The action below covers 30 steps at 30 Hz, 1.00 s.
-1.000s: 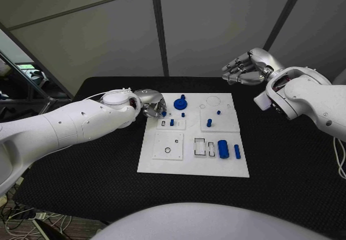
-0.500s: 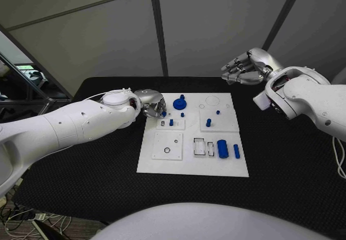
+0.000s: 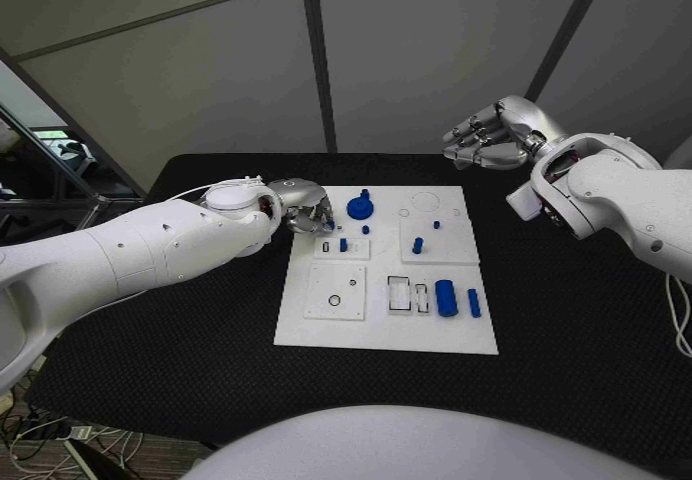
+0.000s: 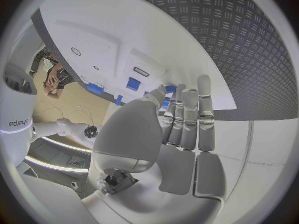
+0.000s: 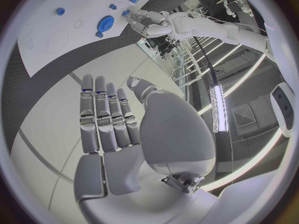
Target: Assemble the parts on the task board
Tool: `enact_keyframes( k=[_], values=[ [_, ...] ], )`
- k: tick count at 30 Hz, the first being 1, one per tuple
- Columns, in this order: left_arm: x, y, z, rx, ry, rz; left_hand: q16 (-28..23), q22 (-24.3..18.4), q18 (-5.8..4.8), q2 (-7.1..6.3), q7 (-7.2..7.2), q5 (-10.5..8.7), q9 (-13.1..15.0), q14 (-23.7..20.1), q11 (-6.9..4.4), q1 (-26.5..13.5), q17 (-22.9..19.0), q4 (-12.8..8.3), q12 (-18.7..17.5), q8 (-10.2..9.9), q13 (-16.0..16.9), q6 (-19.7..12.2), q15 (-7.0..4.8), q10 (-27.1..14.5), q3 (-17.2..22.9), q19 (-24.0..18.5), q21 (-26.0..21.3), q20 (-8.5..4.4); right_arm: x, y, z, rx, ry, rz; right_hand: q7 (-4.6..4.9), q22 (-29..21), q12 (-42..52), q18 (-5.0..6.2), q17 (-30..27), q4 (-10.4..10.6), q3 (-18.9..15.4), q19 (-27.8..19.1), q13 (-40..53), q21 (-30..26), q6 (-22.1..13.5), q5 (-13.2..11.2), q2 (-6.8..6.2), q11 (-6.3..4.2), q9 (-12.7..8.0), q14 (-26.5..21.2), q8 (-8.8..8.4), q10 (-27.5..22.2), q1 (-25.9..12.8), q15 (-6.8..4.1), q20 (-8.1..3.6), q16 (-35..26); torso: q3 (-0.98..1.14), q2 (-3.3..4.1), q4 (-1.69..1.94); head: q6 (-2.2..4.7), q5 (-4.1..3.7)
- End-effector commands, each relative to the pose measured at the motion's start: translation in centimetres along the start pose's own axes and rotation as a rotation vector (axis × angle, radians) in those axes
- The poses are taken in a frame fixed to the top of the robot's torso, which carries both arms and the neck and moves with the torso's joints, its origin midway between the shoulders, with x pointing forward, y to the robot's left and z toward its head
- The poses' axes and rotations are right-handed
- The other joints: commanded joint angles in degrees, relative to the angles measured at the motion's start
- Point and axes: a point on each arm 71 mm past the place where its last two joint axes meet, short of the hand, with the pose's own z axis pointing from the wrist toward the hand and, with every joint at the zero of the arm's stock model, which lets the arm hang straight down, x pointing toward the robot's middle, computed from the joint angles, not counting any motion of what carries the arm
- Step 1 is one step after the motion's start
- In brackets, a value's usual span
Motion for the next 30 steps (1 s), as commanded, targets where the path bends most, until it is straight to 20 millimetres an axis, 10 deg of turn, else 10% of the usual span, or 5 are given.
enact_keyframes(
  k=[1, 30],
  values=[
    [0.14, 0.01, -0.03, 0.003, 0.023, -0.008, 0.16, 0.13, -1.99, 1.01, 0.04, -0.13, -0.15, -0.57, 0.1, 0.26, -0.12, -0.09, 0.01, -0.31, -0.06, -0.75, -0.01, -0.61, 1.34, -0.17, -0.15, 0.38, -0.03, 0.14, 0.02, -0.008, 0.005, -0.001, 0.07, -0.07, -0.19, 0.26, -0.09, 0.32, 0.05, 0.25, 0.03, -0.4, -0.13, 0.31, 0.23, 0.45, -0.04, 0.06, -0.13, -0.07, -0.56, 0.35, 0.01, -0.08, 0.0, 0.02, 0.01, -0.01, 0.04],
    [-0.16, -0.11, 0.0, -0.005, -0.017, -0.004, 1.86, 3.24, -1.91, -2.75, 0.47, -0.56, -0.17, -0.92, 0.49, -7.71, -0.55, -4.09, 3.12, 0.38, 0.38, 0.56, 0.17, -2.0, 22.29, -0.49, 0.51, 0.48, 0.0, 0.12, 0.04, -0.006, 0.009, -0.001, 0.07, -0.21, -0.2, 0.27, -0.21, 0.62, 0.01, 0.33, 0.03, -0.58, -0.17, 0.67, 0.29, 0.45, -0.04, 0.06, -0.15, -0.1, -0.75, 0.36, 0.04, -0.09, 0.01, -0.01, -0.03, -0.01, 0.15]
  ],
)
